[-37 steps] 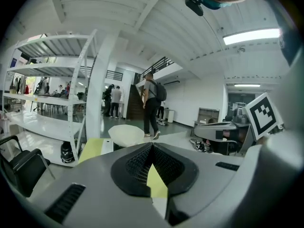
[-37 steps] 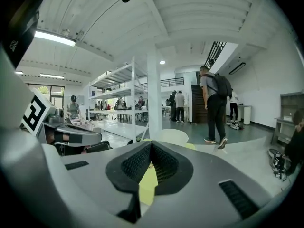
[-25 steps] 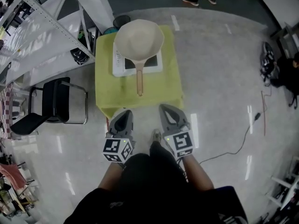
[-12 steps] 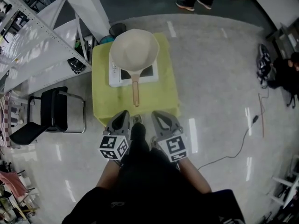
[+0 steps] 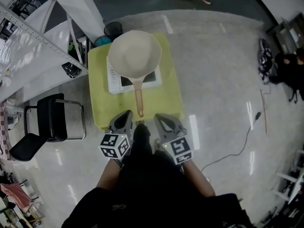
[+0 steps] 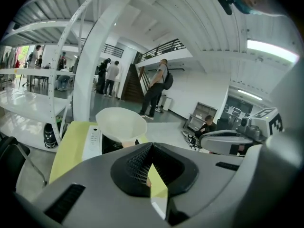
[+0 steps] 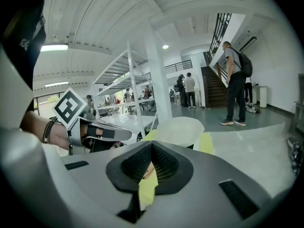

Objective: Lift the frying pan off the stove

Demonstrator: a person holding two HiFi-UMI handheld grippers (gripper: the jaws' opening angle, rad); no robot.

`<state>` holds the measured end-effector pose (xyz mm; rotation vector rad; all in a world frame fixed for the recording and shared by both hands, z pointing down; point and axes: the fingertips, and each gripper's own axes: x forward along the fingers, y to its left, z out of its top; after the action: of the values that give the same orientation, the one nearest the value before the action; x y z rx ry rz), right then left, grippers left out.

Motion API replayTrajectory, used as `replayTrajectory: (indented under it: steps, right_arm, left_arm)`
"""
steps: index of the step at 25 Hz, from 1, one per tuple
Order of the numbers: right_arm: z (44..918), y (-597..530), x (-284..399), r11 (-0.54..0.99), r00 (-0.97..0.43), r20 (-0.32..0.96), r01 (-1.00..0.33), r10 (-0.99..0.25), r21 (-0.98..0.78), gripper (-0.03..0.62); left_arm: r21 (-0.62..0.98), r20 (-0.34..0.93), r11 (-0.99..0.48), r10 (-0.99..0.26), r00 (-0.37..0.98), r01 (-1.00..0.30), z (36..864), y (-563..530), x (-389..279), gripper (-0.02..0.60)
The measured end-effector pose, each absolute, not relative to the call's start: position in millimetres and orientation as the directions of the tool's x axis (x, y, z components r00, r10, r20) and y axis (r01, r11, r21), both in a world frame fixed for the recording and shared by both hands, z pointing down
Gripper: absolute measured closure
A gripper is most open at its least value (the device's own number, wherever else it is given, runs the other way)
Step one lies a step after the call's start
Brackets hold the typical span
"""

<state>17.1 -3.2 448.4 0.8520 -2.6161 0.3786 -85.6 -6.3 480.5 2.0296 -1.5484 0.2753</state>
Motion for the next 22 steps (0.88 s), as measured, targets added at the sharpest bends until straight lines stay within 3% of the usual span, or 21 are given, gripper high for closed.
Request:
replayTrajectory:
  steps: [11,22]
  right_arm:
    - [499.0,-29.7,-19.5,0.767,-0.711,0.536,-0.619,-0.456,-0.168,0.58]
    - [547.2,-41.7,-38.7,0.739,-0.672,0.628,-0.636,-0.391,-0.22,0.58]
  left_arm:
    - [0.466,0.526,-0.161,-0.74,0.419,-0.87,541.0,-53.8,-131.9,0.537]
    - [0.706,0.478,-0.131,-0.637,0.605,-0.696,607.3,-105.2,-143.9,0.535]
